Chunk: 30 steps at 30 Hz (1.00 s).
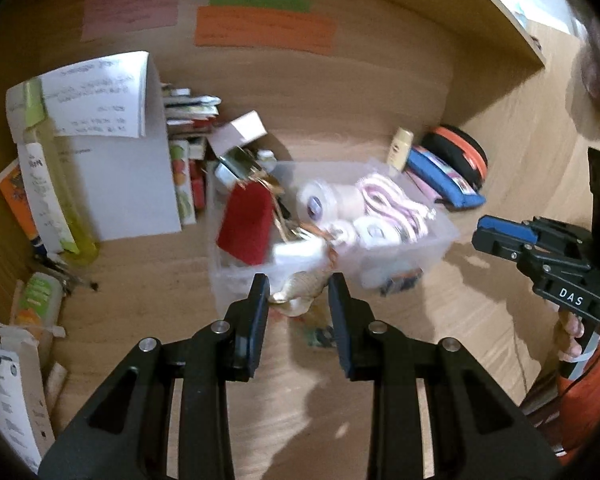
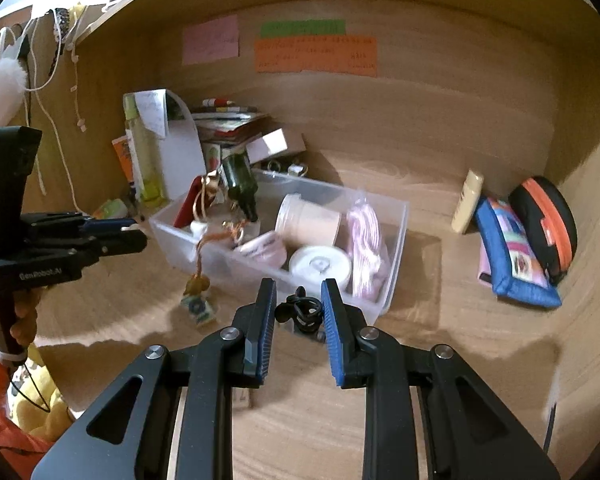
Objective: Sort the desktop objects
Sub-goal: 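Grasp seashell with left gripper while right gripper carries hair tie over box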
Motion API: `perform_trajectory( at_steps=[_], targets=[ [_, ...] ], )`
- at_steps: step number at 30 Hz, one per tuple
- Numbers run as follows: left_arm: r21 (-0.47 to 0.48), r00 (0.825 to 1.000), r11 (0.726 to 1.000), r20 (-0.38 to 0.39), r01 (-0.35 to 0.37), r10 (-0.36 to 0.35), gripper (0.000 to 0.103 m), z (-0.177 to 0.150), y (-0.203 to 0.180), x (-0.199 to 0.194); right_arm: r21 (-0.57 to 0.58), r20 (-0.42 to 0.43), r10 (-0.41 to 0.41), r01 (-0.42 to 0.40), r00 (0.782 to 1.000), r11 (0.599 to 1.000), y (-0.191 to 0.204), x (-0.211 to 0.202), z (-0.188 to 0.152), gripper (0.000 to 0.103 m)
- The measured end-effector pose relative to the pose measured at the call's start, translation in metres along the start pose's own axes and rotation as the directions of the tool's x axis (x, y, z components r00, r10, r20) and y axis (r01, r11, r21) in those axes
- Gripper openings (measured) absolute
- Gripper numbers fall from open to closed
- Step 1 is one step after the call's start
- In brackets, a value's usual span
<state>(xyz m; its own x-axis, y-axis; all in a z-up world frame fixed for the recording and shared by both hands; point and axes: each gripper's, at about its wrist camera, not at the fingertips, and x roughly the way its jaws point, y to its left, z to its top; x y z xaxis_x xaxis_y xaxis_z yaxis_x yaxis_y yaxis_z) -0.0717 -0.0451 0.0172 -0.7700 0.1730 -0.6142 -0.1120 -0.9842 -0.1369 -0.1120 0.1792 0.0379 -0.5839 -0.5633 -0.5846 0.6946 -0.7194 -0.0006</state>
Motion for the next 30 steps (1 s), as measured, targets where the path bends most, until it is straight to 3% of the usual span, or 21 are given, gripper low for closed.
perform_trajectory(
  at_steps=[12,30],
  targets=[
    [-0.049,1.000,0.999,-0.017,-0.020,0.020,0.030,0.019,0.031,0.031,0.003,-0.044,0.008,-0.008,0.999,1.000,-0.011,0.044,0.020,0.021],
    [-0.033,0.999,0.999,-0.043,-0.015,0.013,0.030,0.021,0.030,0.052,0.045,-0.128,-0.027,0.033,0.991,0.998,-0.028,0.075,0.010,0.021]
  ],
)
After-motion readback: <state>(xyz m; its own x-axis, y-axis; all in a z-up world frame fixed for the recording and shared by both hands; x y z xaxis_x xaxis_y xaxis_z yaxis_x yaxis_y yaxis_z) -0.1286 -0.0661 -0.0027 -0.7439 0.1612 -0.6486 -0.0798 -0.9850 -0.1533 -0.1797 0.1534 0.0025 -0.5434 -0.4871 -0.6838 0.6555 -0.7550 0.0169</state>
